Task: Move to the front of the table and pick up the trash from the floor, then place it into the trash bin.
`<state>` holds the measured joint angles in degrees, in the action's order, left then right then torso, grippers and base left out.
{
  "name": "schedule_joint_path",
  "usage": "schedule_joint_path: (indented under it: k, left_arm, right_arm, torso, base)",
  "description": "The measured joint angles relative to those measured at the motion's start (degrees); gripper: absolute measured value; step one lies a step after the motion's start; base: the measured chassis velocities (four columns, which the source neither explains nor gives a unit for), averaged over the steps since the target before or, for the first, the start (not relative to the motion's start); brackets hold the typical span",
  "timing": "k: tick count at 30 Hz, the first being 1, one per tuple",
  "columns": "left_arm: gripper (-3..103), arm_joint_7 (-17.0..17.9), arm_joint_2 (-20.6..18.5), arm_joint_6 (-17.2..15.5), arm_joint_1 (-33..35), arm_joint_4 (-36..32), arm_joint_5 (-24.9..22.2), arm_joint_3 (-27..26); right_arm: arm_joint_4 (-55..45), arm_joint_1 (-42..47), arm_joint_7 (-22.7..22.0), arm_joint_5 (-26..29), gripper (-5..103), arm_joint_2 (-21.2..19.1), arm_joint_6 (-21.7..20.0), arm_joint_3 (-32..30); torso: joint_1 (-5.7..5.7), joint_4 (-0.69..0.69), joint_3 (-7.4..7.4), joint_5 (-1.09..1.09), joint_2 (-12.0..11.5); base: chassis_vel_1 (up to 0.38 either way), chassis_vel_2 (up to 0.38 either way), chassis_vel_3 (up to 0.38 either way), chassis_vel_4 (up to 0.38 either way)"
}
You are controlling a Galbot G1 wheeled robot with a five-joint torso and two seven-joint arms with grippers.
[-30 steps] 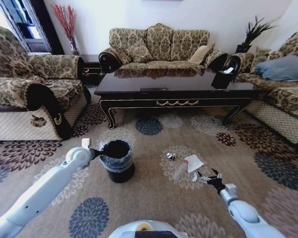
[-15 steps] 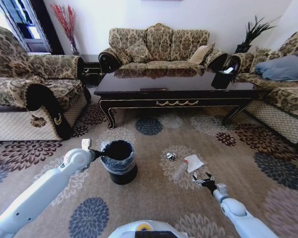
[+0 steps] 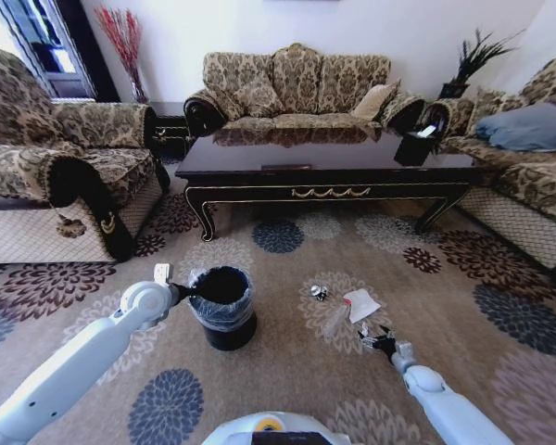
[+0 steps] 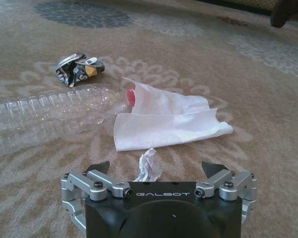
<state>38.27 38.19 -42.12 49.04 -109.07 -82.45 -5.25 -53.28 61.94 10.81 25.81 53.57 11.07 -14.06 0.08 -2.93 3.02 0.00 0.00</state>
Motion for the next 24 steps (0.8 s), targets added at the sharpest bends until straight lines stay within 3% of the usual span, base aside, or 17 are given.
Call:
schedule_joint_path:
  k: [5,6,9,12,14,19,21,23,24]
  left_arm:
    - [4,-0.2,-0.2,0.0,0.0,0.0,-0.2,-0.5]
    - [4,-0.2,-0.2,0.0,0.0,0.0,-0.2,-0.6]
    - [4,-0.3,-0.2,0.0,0.1,0.0,-0.2,-0.6]
    - [4,-0.3,-0.2,0.0,0.4,-0.3,-0.2,-0.8]
    - [4,-0.3,-0.2,0.0,0.4,-0.3,-0.2,-0.8]
    - [4,-0.3,-0.1,0.0,0.4,-0.4,-0.2,-0.8]
    - [4,-0.3,-0.1,0.0,0.4,-0.5,-0.1,-0.8]
    - [4,-0.3,-0.1,0.0,0.4,-0.7,-0.1,-0.8]
    - [4,-0.3,-0.1,0.0,0.4,-0.7,-0.1,-0.8]
  right_arm:
    - [2.4,-1.4,0.1,-1.7,99,0.9,0.6,1.1]
    - [3.4,-1.7,0.2,-2.4,89,1.3,0.9,1.3]
    - [4.4,-2.1,0.3,-3.1,84,1.8,1.2,1.5]
    - [5.1,-2.3,0.4,-3.4,67,2.4,1.4,1.5]
    - [5.0,-2.3,0.4,-3.4,67,2.4,1.4,1.6]
    - [4.3,-1.9,0.4,-3.7,40,2.3,1.5,1.7]
    - [4.2,-1.8,0.4,-3.7,40,2.2,1.5,1.7]
    - [3.9,-1.7,0.3,-3.7,30,2.0,1.5,1.6]
    - [3.9,-1.7,0.3,-3.7,30,2.0,1.5,1.6]
  torso:
    - [0.0,0.0,0.0,0.01,0.0]
    - [0.0,0.0,0.0,0.0,0.0]
    - [0.0,-0.01,0.0,0.0,0.0]
    - [0.0,-0.01,-0.01,-0.02,0.0]
    - [0.0,-0.01,-0.01,-0.01,0.0]
    - [0.0,0.02,-0.01,0.04,0.0]
    - [0.0,0.03,0.0,0.05,0.0]
    - [0.0,0.04,-0.01,0.05,0.0]
    - [0.0,0.04,-0.01,0.05,0.0]
  base:
    - [0.0,0.0,0.0,0.0]
    - [0.0,0.0,0.0,0.0]
    - [0.0,0.0,0.0,0.0]
    - [0.0,0.0,0.0,0.0]
    - [0.0,0.0,0.0,0.0]
    - [0.0,0.0,0.0,0.0]
    - [0.0,0.0,0.0,0.0]
    - [0.0,0.0,0.0,0.0]
    - [0.0,0.0,0.0,0.0]
